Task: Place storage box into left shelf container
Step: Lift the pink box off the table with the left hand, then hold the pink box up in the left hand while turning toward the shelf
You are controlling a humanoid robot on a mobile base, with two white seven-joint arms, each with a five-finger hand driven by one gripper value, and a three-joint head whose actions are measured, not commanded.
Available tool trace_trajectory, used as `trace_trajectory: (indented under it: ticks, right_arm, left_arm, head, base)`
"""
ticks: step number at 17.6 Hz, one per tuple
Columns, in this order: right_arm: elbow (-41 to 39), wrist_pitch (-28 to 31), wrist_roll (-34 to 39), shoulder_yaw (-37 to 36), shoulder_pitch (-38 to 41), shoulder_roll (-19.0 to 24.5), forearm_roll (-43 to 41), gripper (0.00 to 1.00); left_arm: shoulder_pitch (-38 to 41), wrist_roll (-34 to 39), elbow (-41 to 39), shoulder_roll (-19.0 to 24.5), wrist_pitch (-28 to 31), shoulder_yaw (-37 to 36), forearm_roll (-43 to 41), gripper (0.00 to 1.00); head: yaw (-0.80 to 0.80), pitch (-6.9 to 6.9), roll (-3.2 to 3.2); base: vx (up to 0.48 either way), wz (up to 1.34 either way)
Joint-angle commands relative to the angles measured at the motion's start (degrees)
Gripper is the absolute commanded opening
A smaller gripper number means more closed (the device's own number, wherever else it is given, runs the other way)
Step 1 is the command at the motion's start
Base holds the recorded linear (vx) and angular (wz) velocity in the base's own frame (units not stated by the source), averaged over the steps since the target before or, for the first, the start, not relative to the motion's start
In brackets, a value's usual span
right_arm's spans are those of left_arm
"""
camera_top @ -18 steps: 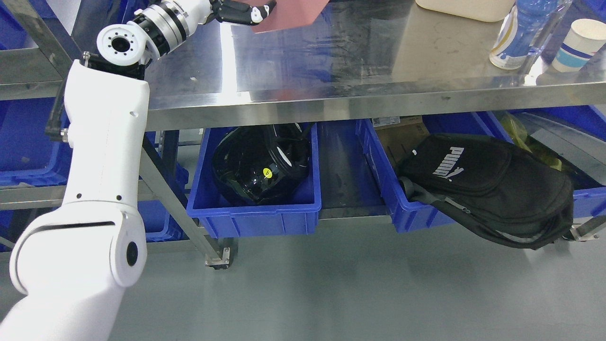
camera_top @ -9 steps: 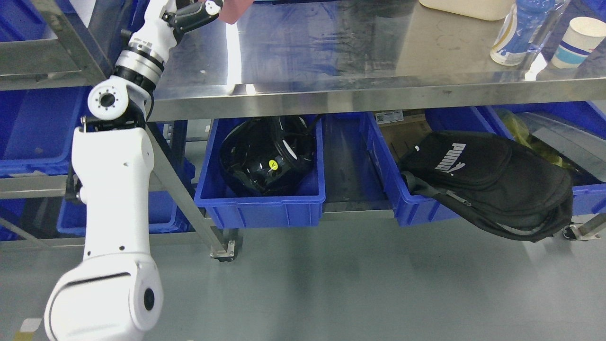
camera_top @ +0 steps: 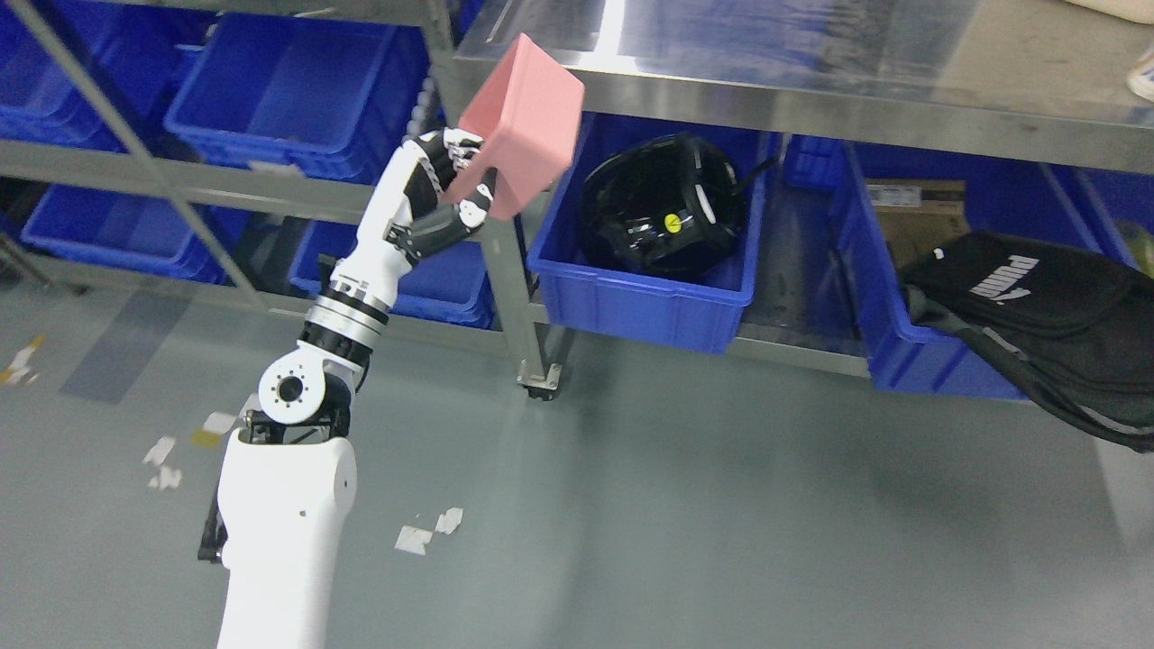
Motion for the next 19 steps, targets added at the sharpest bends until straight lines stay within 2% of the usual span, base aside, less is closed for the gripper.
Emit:
trace_trajectory:
  ticks: [1,10,19]
  right_arm:
    - [-1.0,-0.04,0.04,0.0,0.42,-1.0,-0.18,1.0]
    - [-1.0,-0.04,0.04,0.0,0.42,-1.0,-0.18,1.0]
    - [-1.0,-0.04,0.04,0.0,0.42,-1.0,-0.09,1.0]
  left_arm:
    - [8.73,-2.76,-14.3,0.76,-1.58,-13.18,1.47,0.02]
    - [12.78,-1.71,-14.48,0.76,-4.39,-13.0,1.56,0.02]
    - [13.92,-1.53,-14.48,0.76,-4.4,-11.6,1.56,0.0]
  head:
    - [0.0,0.0,0.0]
    - [0.0,0.03,0.0]
    - [0.0,0.05,0.0]
  base:
    - [-0.321,0.66]
    - [-0.164,0.87]
    - [0.057,0.76]
